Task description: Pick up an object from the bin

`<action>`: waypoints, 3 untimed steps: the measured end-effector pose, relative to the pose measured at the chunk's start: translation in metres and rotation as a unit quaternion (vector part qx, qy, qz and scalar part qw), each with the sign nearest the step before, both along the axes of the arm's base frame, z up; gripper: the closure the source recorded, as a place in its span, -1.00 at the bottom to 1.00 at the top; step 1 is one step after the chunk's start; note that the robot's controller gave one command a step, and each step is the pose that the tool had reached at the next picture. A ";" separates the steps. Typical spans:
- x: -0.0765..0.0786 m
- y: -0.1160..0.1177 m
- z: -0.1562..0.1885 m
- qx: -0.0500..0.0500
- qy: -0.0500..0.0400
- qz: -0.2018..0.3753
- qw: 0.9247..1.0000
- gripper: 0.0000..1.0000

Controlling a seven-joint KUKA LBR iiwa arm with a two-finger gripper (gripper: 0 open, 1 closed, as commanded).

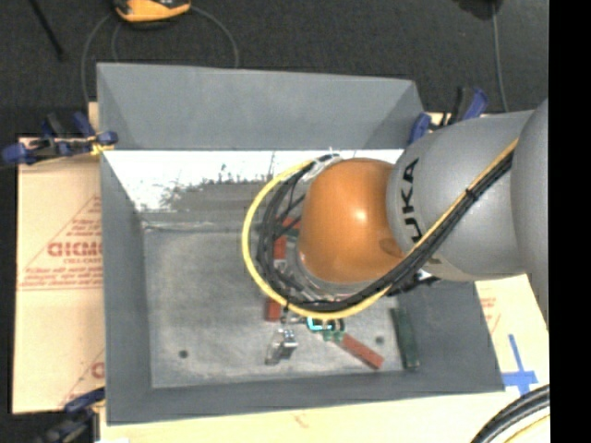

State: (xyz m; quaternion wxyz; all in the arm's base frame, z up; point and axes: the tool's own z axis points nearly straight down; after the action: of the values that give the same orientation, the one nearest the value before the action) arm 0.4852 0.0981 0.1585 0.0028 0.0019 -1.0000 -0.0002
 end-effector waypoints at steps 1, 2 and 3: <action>0.002 0.000 0.003 0.000 -0.004 -0.002 1.000 -1.00; 0.020 -0.041 -0.011 0.001 -0.005 0.025 1.000 -1.00; 0.029 -0.067 -0.061 -0.001 -0.008 0.041 0.999 -1.00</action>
Offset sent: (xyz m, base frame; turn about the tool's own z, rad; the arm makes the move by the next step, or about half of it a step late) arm 0.0305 -0.0739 -0.0218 -0.0695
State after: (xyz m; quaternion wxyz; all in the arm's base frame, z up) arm 0.5145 0.0309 0.0974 -0.0051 0.0429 -0.9991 0.0010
